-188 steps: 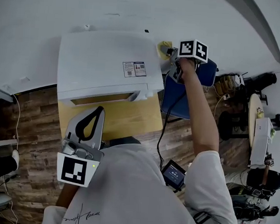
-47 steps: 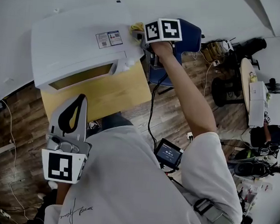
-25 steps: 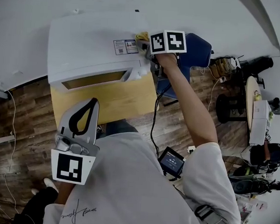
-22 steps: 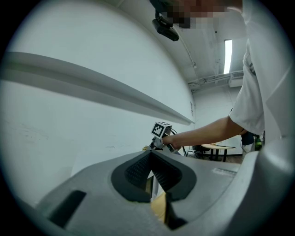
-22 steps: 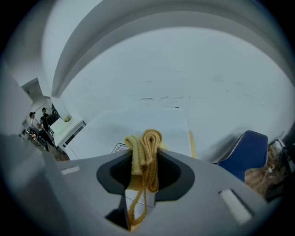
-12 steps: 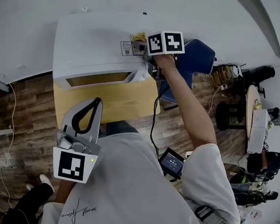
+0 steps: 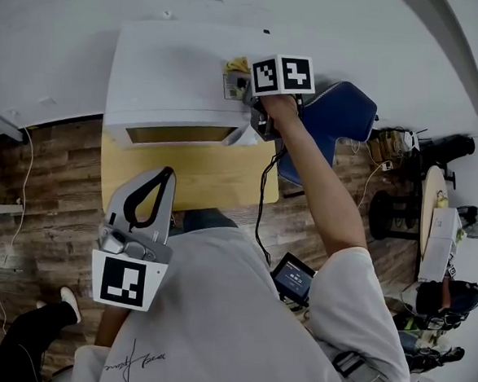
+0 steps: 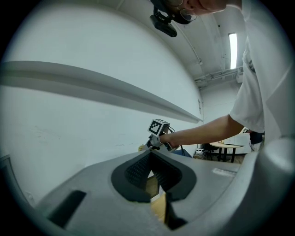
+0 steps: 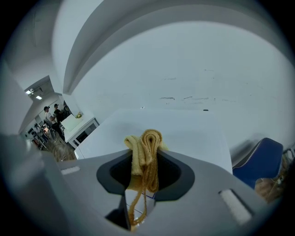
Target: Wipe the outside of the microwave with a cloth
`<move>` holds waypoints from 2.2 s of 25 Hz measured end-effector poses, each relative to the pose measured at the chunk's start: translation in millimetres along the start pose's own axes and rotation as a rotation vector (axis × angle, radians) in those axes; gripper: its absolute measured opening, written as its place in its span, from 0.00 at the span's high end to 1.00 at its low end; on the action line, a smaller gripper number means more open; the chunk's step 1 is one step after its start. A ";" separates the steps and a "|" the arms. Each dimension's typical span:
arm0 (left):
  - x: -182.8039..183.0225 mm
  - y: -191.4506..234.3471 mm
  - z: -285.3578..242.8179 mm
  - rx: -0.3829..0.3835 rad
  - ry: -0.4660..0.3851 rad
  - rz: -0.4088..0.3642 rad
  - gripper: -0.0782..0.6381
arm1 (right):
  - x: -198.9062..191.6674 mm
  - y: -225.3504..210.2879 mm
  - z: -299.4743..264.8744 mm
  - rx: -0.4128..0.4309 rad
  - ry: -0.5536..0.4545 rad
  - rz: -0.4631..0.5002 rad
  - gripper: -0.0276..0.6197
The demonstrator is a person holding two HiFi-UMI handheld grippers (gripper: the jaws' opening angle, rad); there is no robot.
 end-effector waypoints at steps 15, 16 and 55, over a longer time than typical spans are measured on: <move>-10.5 19.6 22.3 0.091 0.016 0.022 0.90 | -1.3 62.8 -37.5 0.076 0.043 0.082 0.78; -7.6 17.4 22.8 0.097 0.017 0.021 0.90 | -0.9 65.0 -35.7 0.083 0.045 0.086 0.78; -21.9 68.7 96.7 0.406 0.059 0.080 0.90 | -21.9 257.7 -111.8 0.366 0.200 0.282 0.77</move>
Point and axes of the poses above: the fingertips, and each gripper's own axes: z backward along the fingers, y to its left, x out of its top, the point moved 2 cm from there along z, backward along the fingers, and after that the axes turned 13 degrees about -z, right-handed, at the moved point
